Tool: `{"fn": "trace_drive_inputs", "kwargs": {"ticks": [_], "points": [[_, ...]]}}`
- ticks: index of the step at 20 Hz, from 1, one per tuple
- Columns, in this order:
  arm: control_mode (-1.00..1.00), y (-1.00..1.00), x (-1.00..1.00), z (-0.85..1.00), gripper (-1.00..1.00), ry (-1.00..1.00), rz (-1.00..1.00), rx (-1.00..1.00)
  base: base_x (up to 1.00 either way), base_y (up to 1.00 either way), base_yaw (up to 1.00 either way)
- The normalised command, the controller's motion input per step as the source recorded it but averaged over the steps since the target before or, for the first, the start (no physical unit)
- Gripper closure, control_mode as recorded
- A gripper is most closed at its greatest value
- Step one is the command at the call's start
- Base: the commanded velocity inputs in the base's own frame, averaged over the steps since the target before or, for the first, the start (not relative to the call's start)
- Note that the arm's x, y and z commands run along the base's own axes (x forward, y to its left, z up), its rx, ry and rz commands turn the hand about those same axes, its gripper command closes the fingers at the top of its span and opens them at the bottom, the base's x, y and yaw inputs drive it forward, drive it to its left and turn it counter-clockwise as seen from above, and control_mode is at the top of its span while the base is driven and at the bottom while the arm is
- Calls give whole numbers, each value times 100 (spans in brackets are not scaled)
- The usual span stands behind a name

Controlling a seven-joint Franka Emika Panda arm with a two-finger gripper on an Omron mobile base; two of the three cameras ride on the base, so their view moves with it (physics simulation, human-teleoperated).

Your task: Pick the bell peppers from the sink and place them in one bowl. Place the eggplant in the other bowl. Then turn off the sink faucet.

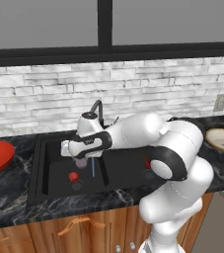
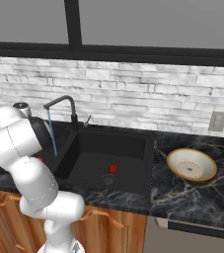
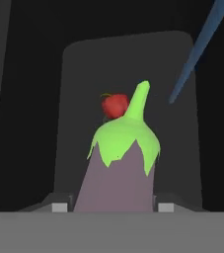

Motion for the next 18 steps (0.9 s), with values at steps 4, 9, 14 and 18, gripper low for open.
{"fn": "trace_drive_inputs", "kwargs": {"ticks": [4,9,14,18], "points": [[-100,61,32,4,100,-8,21,-2,0,0,0],[-100,45,18,4,100,-11,17,0,0,0,0],[-100,61,9,22,100,-15,14,0,0,0,0],[-100,72,14,28,100,-11,13,0,0,0,0]]}}
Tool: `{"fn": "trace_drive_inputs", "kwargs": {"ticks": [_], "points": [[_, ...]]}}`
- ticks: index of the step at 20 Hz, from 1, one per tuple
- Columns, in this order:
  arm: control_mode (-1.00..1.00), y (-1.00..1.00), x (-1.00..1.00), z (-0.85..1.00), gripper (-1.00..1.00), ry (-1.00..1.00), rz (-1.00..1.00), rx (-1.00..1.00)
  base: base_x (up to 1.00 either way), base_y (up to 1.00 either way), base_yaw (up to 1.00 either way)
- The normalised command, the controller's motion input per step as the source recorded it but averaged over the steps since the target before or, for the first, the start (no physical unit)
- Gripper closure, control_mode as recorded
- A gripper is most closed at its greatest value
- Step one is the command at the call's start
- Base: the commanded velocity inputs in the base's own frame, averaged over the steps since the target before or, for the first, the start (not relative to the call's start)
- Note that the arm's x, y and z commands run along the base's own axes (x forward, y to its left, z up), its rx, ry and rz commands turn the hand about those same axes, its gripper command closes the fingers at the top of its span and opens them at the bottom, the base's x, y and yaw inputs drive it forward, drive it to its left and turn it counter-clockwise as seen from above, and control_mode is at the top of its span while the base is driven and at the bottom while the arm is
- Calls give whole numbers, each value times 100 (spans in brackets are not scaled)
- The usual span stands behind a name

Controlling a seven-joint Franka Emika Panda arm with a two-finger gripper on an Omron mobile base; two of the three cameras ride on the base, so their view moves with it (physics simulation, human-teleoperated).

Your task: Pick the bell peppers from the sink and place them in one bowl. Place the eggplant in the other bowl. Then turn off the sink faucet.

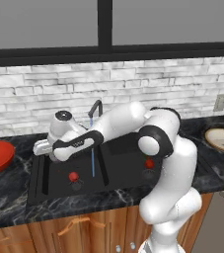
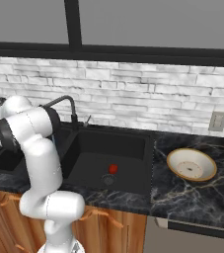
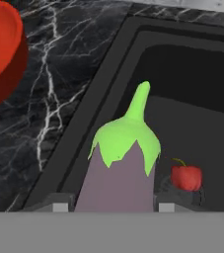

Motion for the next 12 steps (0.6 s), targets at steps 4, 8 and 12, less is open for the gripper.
{"fn": "trace_drive_inputs", "kwargs": {"ticks": [4,8,12], "points": [[-100,78,15,29,100,-9,12,-1,0,0,0],[-100,76,12,26,100,-6,10,0,0,0,0],[-100,43,6,9,100,-1,7,0,0,0,0]]}}
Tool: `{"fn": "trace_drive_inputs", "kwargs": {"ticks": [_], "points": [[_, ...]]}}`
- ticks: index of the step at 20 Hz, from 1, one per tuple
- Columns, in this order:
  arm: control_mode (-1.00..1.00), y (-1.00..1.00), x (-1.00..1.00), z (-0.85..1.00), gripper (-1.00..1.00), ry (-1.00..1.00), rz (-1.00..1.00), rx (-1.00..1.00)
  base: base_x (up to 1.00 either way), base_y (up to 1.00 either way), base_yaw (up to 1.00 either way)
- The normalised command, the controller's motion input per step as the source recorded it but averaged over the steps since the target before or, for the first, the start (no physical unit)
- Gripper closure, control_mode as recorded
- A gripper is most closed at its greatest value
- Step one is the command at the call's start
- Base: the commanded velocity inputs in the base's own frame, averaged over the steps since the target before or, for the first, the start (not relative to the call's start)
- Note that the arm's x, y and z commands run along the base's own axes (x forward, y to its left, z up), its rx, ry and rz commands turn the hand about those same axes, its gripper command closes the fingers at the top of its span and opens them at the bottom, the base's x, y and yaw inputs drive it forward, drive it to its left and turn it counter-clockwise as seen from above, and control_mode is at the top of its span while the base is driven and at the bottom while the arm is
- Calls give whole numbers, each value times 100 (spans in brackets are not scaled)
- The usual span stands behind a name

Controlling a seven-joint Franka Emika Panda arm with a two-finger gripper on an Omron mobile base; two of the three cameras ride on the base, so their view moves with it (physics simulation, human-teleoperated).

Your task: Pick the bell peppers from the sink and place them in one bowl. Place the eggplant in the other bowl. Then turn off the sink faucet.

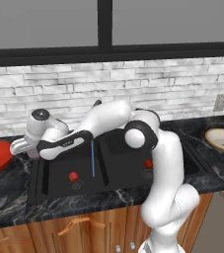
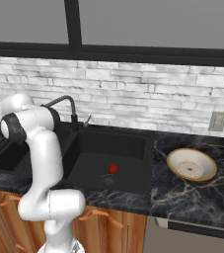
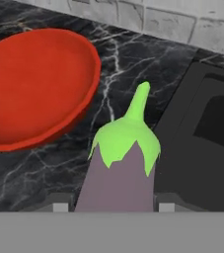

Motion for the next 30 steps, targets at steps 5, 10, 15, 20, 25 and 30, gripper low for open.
{"fn": "trace_drive_inputs", "kwargs": {"ticks": [5,10,15,20,25,30], "points": [[-100,20,0,0,100,-3,2,0,0,0,0],[-100,32,4,-1,100,-3,0,0,0,0,0],[-100,32,14,-3,100,-1,0,0,0,0,0],[-100,31,22,0,100,-2,0,0,0,0,0],[-100,37,27,-1,100,0,0,0,0,0,0],[-100,38,25,0,100,0,0,0,0,0,0]]}}
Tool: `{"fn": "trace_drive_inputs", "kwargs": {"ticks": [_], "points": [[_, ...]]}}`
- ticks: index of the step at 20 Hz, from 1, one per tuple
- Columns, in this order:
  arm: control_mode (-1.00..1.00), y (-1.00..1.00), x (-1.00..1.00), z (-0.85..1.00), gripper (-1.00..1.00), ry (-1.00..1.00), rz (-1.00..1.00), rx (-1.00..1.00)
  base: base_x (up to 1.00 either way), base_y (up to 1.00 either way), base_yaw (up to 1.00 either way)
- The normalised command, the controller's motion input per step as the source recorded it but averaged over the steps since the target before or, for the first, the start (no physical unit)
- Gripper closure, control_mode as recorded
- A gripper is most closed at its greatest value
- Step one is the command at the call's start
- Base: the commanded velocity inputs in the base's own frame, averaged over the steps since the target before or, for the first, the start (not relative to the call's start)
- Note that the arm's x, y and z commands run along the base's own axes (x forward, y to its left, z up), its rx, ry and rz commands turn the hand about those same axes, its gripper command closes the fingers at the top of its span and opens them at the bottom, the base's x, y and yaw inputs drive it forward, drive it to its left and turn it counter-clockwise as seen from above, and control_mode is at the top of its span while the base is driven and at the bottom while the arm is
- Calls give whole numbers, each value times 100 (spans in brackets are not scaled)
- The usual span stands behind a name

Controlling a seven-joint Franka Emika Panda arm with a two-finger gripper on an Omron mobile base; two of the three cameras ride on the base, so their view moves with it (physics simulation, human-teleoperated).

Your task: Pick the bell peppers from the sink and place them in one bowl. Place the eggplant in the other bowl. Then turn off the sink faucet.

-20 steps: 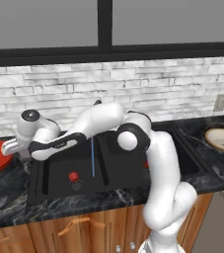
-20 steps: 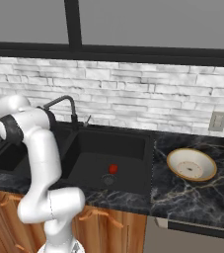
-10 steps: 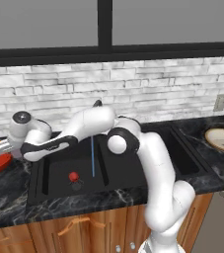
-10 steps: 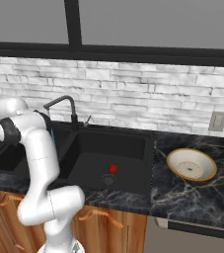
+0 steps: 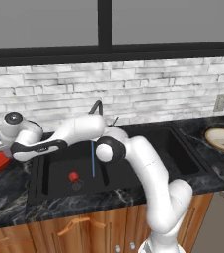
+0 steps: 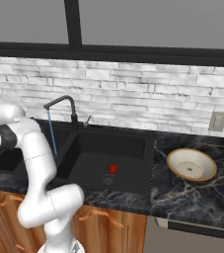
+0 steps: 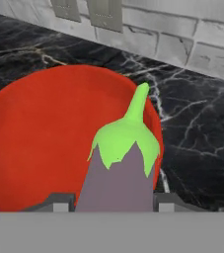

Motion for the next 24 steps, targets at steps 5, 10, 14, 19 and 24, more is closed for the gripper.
{"fn": "trace_drive_inputs", "kwargs": {"ticks": [5,10,14,19,24], "points": [[-100,41,26,-12,100,0,0,0,0,0,0],[-100,34,23,-7,100,0,0,0,0,0,0],[-100,31,24,-4,100,0,0,0,0,0,0],[-100,9,5,6,-100,-1,1,0,0,0,0],[-100,17,0,36,-100,-1,0,-3,0,0,0]]}}
